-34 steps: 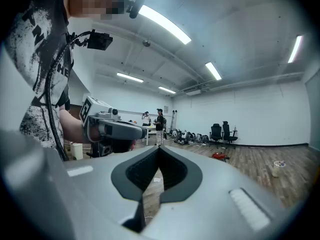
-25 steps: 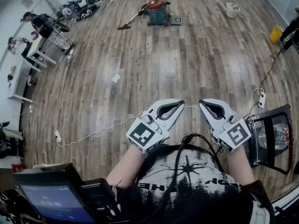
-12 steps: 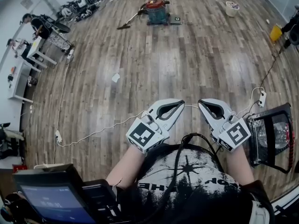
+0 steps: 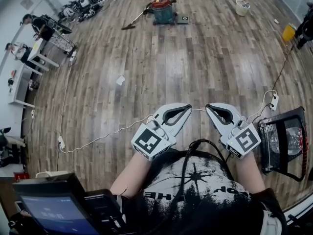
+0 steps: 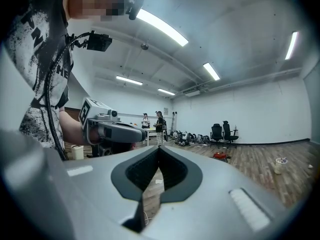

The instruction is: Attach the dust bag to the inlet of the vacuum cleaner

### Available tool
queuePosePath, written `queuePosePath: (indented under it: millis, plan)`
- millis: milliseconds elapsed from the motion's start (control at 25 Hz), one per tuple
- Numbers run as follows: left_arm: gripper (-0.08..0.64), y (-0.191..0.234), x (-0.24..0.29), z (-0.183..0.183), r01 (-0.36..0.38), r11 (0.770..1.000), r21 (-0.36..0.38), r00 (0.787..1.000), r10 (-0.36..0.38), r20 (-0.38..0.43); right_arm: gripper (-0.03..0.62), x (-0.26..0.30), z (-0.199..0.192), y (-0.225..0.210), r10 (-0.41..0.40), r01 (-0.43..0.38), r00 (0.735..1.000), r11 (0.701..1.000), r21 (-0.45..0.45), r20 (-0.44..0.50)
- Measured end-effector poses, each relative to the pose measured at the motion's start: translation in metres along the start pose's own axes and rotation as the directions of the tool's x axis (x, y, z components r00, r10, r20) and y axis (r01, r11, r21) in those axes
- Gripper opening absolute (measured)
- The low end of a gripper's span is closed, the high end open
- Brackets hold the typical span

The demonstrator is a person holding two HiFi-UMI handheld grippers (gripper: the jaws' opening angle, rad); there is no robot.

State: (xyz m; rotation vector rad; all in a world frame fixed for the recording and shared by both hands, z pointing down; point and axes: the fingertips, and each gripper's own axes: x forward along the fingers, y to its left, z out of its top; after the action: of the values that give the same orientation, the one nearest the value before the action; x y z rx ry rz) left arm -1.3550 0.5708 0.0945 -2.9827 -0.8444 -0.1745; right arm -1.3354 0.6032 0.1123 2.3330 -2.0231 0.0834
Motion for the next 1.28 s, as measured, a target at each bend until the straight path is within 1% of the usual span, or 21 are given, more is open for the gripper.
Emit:
queuePosePath:
  millis: [120, 280, 400, 560, 600, 680, 760, 840, 920, 1040, 1160, 1280]
  plan:
    - [-0.002, -0.002, 0.005, -0.001, 0.003, 1.0, -0.004, 1.0, -0.003, -0.011, 0.008, 0.0, -0.002, -0.003, 0.004, -0.005, 1.0, 1.0, -0.007, -0.007]
    - [-0.002, -0.002, 0.004, -0.008, 0.008, 1.0, -0.001, 0.999, -0.008, -0.037, 0.008, 0.002, -0.008, -0.002, 0.003, -0.003, 1.0, 1.0, 0.012, -0.005]
    - [-0.002, 0.006, 0.007, -0.007, 0.016, 1.0, 0.007, 1.0, -0.016, -0.01, 0.008, 0.009, -0.01, -0.007, 0.002, -0.002, 1.0, 1.0, 0.025, -0.008]
    - [-0.002, 0.027, 0.01, -0.015, 0.011, 1.0, 0.02, 1.0, -0.01, -0.024, 0.008, 0.024, -0.016, -0.016, 0.005, -0.005, 1.0, 1.0, 0.017, -0.029]
    - [-0.002, 0.036, 0.011, -0.019, 0.003, 1.0, 0.015, 0.999, -0.003, -0.041, 0.008, 0.029, -0.018, -0.019, 0.005, -0.004, 0.999, 1.0, 0.013, -0.035]
    - [-0.002, 0.058, 0.013, -0.024, -0.011, 1.0, -0.019, 0.997, 0.01, -0.071, 0.008, 0.04, -0.018, -0.028, 0.002, -0.001, 0.999, 1.0, 0.008, -0.043]
    - [-0.002, 0.081, 0.018, -0.024, -0.013, 0.999, -0.036, 0.997, 0.01, -0.077, 0.008, 0.054, -0.017, -0.041, -0.01, 0.01, 0.999, 1.0, 0.008, -0.046]
    - [-0.002, 0.102, 0.025, -0.018, 0.01, 0.999, -0.036, 0.999, -0.011, -0.045, 0.008, 0.07, -0.013, -0.057, -0.027, 0.028, 0.998, 1.0, 0.014, -0.049]
    - [-0.002, 0.122, 0.033, -0.011, 0.036, 0.999, -0.019, 0.999, -0.037, -0.013, 0.008, 0.088, -0.009, -0.071, -0.041, 0.042, 0.998, 0.999, 0.016, -0.051]
    - [-0.002, 0.158, 0.041, -0.01, 0.058, 0.998, -0.012, 0.998, -0.058, -0.02, 0.008, 0.118, -0.003, -0.091, -0.056, 0.057, 0.997, 0.998, 0.012, -0.045]
    - [-0.002, 0.192, 0.046, -0.012, 0.085, 0.996, -0.021, 0.996, -0.085, -0.017, 0.008, 0.148, 0.0, -0.111, -0.08, 0.081, 0.996, 0.996, 0.023, -0.039]
    - [-0.002, 0.225, 0.051, -0.01, 0.112, 0.994, -0.002, 0.994, -0.113, -0.005, 0.008, 0.175, 0.001, -0.13, -0.101, 0.103, 0.994, 0.994, 0.044, -0.046]
